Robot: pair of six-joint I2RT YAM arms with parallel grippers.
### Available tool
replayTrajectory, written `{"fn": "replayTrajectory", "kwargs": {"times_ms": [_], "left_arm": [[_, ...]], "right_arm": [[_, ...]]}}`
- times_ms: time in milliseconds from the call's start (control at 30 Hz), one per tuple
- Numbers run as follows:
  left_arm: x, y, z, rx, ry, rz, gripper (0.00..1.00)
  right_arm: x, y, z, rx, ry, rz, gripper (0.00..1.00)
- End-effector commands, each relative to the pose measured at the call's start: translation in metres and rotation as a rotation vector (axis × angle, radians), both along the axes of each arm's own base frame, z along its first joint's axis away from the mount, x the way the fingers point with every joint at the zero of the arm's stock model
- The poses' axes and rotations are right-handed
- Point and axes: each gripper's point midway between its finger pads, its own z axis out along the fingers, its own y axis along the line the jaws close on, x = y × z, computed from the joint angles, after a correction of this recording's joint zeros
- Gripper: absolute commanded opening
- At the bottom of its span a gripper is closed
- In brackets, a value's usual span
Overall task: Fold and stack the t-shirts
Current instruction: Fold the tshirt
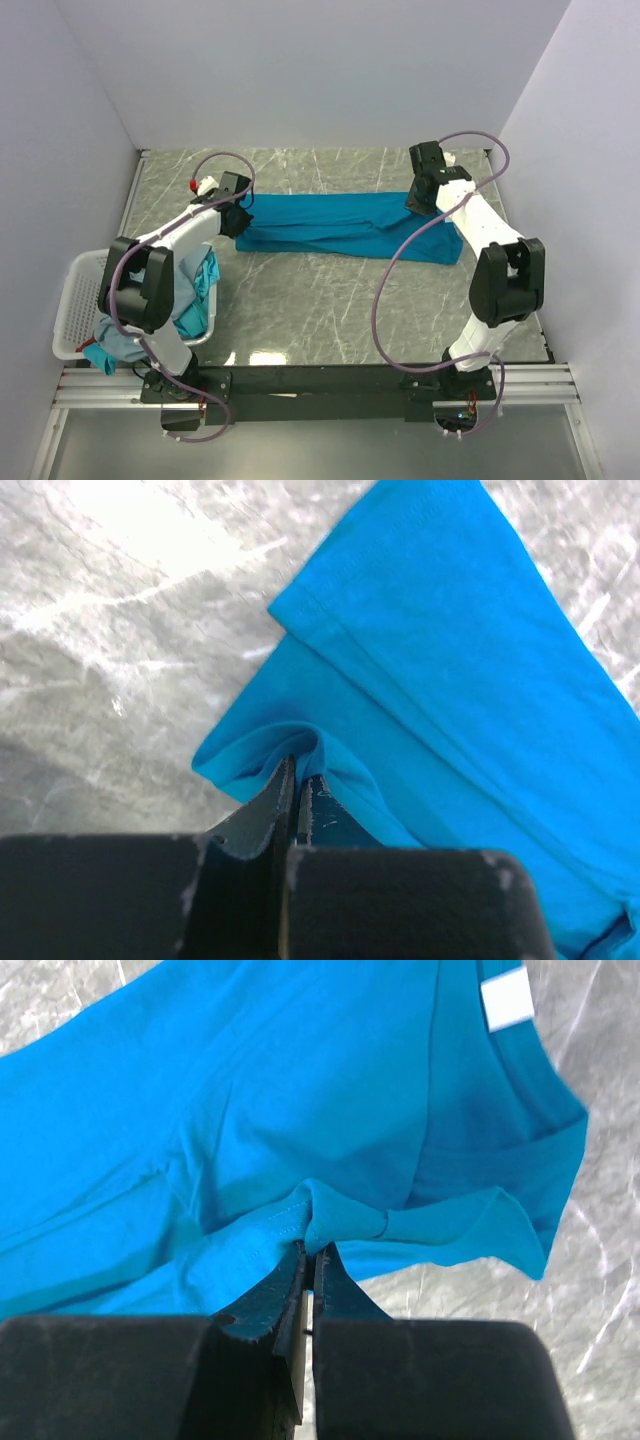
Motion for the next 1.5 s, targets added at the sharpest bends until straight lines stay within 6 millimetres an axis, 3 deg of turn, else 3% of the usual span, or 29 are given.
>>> {"fn": "replayTrajectory", "kwargs": {"times_ms": [0, 233, 300, 367, 400, 433, 467, 500, 533, 567, 600, 633, 700, 733, 800, 833, 867, 900, 933, 967, 1000, 1067, 1100, 1233, 1467], "left_arm": [[0.02, 0.003, 0.016, -0.012, -0.055, -0.002, 0.01], [0.037, 0.006, 0.009, -0.005, -0.034, -0.02, 0.04], [0.046, 0.007, 0.006, -0.001, -0.04, -0.021, 0.05], [0.057, 0.007, 0.005, -0.004, -0.044, -0.023, 0.08], [0.062, 0.007, 0.005, -0.006, -0.046, -0.026, 0.09], [0.065, 0.01, 0.004, -0.013, -0.036, -0.028, 0.1], [0.075, 0.01, 0.004, -0.014, -0.038, -0.035, 0.26], [0.078, 0.011, 0.005, -0.009, -0.035, -0.036, 0.44], [0.08, 0.011, 0.004, -0.006, -0.029, -0.041, 0.95], [0.085, 0.011, 0.013, -0.009, -0.047, -0.043, 0.99], [0.087, 0.01, 0.018, -0.01, -0.059, -0.047, 0.99], [0.089, 0.008, 0.028, -0.018, -0.085, -0.063, 0.99], [0.086, 0.009, 0.035, -0.018, -0.099, -0.064, 0.99], [0.084, 0.009, 0.039, -0.022, -0.108, -0.068, 0.99], [0.075, 0.005, 0.043, -0.041, -0.128, -0.092, 0.99], [0.072, 0.004, 0.05, -0.053, -0.146, -0.099, 0.99], [0.066, 0.001, 0.044, -0.068, -0.133, -0.114, 0.99], [0.062, -0.001, 0.042, -0.069, -0.128, -0.127, 0.99], [0.059, -0.003, 0.043, -0.074, -0.126, -0.131, 0.99], [0.054, -0.003, 0.038, -0.076, -0.108, -0.134, 0.99], [0.049, -0.009, 0.036, -0.08, -0.1, -0.157, 0.99], [0.041, -0.014, 0.029, -0.078, -0.089, -0.17, 1.0], [0.039, -0.018, 0.028, -0.069, -0.093, -0.186, 1.0], [0.044, -0.013, 0.011, -0.02, -0.039, -0.165, 0.98], [0.062, -0.008, 0.003, 0.022, -0.018, -0.139, 0.7]], "right_arm": [[0.017, -0.01, 0.016, -0.041, -0.043, 0.008, 0.0], [0.039, -0.007, 0.016, -0.048, -0.066, 0.051, 0.0], [0.048, -0.006, 0.007, -0.044, -0.054, 0.056, 0.0], [0.063, -0.012, 0.009, -0.046, -0.076, 0.05, 0.0], [0.067, -0.014, -0.006, -0.047, -0.032, 0.048, 0.0], [0.081, -0.013, 0.004, -0.041, -0.059, 0.052, 0.0], [0.088, -0.016, 0.003, -0.044, -0.053, 0.043, 0.0], [0.09, -0.016, -0.014, -0.052, 0.0, 0.047, 0.17], [0.102, -0.013, -0.006, -0.049, -0.027, 0.065, 0.34], [0.108, -0.012, -0.008, -0.042, -0.03, 0.074, 0.45], [0.112, -0.01, -0.015, -0.039, -0.015, 0.084, 0.57], [0.119, -0.007, -0.006, -0.026, -0.036, 0.087, 0.67], [0.116, -0.004, -0.003, -0.014, -0.024, 0.091, 0.73], [0.11, -0.002, -0.008, -0.009, -0.01, 0.093, 0.73], [0.104, 0.003, 0.01, 0.018, -0.075, 0.11, 0.74], [0.088, 0.003, -0.007, 0.028, -0.033, 0.109, 0.75], [0.083, 0.006, 0.009, 0.049, -0.084, 0.116, 0.75], [0.075, 0.01, 0.008, 0.068, -0.083, 0.124, 0.75], [0.055, 0.008, -0.014, 0.076, -0.03, 0.114, 0.75], [0.05, 0.009, -0.001, 0.088, -0.081, 0.114, 0.75], [0.031, 0.011, -0.022, 0.107, -0.035, 0.122, 0.75], [0.019, 0.015, -0.018, 0.141, -0.068, 0.134, 0.76], [0.005, 0.015, -0.033, 0.15, -0.033, 0.136, 0.76], [-0.014, 0.012, -0.044, 0.149, -0.016, 0.119, 0.76], [-0.028, 0.001, -0.058, 0.109, 0.027, 0.087, 0.76]]}}
